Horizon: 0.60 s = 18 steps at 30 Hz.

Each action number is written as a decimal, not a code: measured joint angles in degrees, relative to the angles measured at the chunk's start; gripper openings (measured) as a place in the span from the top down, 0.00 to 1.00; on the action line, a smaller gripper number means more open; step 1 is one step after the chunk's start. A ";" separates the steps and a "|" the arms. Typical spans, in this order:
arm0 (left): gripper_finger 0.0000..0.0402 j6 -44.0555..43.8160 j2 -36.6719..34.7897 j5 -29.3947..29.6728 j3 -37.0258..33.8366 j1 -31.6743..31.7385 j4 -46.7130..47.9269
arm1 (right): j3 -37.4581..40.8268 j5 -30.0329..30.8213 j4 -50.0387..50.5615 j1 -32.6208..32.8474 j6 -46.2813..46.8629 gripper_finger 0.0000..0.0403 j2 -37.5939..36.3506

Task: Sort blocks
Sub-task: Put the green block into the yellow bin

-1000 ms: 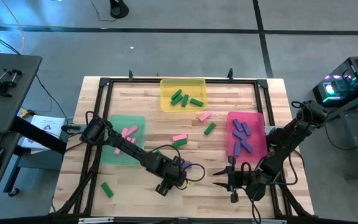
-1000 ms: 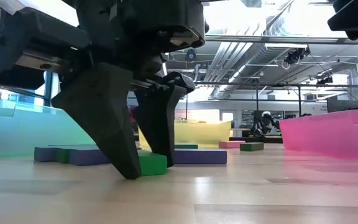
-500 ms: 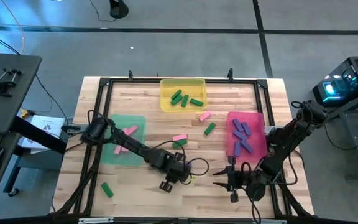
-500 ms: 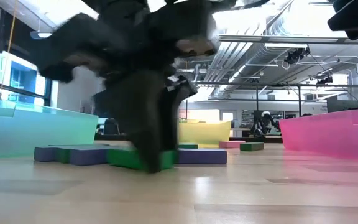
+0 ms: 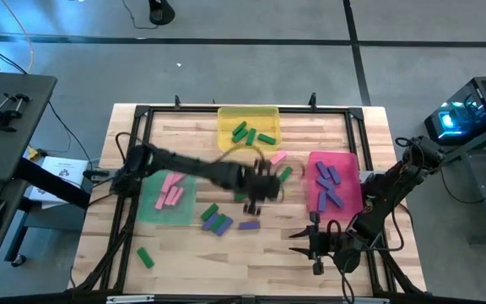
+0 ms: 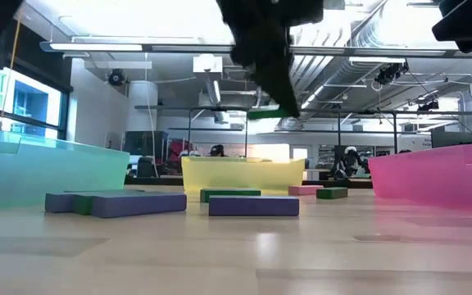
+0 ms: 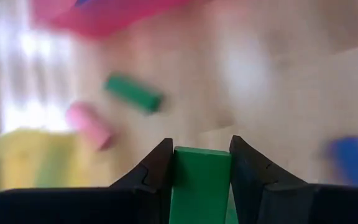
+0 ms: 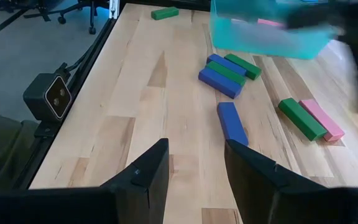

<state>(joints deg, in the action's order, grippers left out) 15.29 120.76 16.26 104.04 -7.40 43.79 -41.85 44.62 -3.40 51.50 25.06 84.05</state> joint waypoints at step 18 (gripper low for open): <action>0.71 -6.72 5.19 -17.33 -0.30 36.43 -3.89 | -0.02 0.49 3.07 0.01 1.68 0.65 -0.02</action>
<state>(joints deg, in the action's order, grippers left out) 8.57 125.95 -1.07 103.74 29.04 39.90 -41.87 45.11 -0.34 51.51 26.74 84.03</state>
